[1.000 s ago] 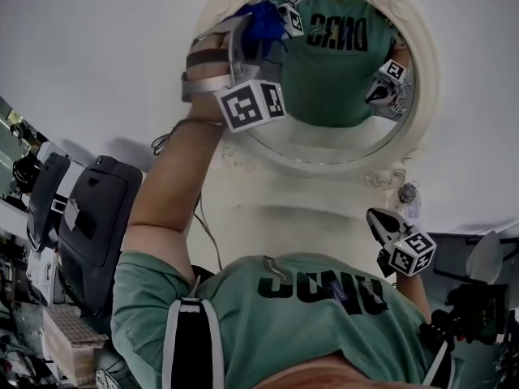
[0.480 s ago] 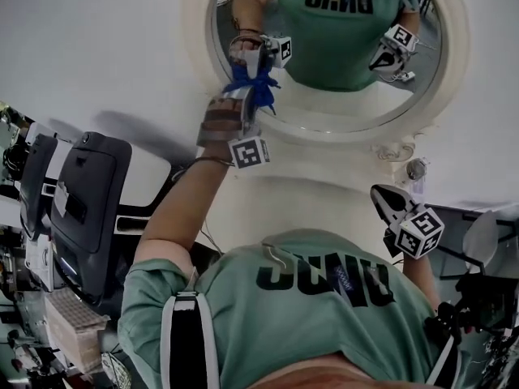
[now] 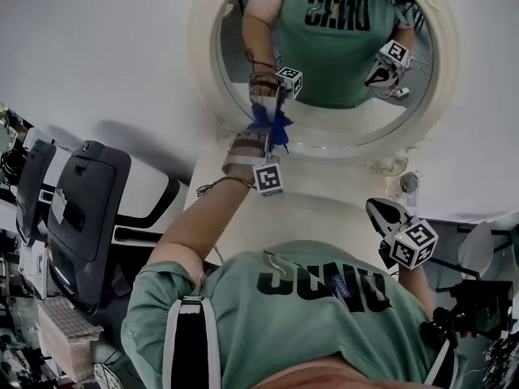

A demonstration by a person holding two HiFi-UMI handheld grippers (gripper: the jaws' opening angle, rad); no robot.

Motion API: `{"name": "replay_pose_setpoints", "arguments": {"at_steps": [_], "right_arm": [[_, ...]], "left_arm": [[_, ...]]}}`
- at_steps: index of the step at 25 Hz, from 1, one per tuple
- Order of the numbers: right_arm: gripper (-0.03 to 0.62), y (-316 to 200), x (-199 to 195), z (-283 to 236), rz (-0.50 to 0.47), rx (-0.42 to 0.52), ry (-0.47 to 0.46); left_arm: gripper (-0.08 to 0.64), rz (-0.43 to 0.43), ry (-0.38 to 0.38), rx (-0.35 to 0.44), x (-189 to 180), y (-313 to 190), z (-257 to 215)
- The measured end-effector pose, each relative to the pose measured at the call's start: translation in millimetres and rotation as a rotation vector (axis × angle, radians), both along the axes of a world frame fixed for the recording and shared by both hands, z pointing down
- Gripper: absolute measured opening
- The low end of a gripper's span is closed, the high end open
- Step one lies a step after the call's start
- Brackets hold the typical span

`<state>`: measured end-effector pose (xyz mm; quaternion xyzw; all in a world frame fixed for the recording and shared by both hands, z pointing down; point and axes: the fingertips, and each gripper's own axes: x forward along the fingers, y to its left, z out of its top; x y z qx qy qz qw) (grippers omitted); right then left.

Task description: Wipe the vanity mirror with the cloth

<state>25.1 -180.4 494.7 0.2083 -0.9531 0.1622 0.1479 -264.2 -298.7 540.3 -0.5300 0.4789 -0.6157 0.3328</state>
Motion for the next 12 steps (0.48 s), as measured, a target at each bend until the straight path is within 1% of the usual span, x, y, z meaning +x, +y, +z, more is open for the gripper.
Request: {"name": "replay_pose_setpoints", "arguments": {"at_steps": [2,4,5,6,7,9,12], "right_arm": [[0.008,-1,2,-2,0.008,0.005,-0.010],[0.008,-1,4,-3,0.011,0.012,-0.016],[0.008,-1,4,-4,0.014,0.014,-0.022],[0.008,-2,5,-4,0.020,0.017,-0.031],[0.008,-3,5,-4,0.027,0.020,-0.042],[0.008,-6,10,-4,0.037,0.020,-0.056],[0.008,-5,17,-2,0.039,0.014,-0.060]], "left_arm": [[0.078,-0.013,0.020,-0.074,0,1,10],[0.078,-0.009,0.060,-0.133,3,4,14],[0.080,-0.001,0.081,-0.138,6,6,10],[0.080,0.009,0.095,-0.118,9,6,-1],[0.081,0.021,0.105,-0.074,11,3,-21],[0.081,0.055,0.135,0.056,23,-3,-82],[0.081,0.116,0.181,0.298,42,-7,-208]]}}
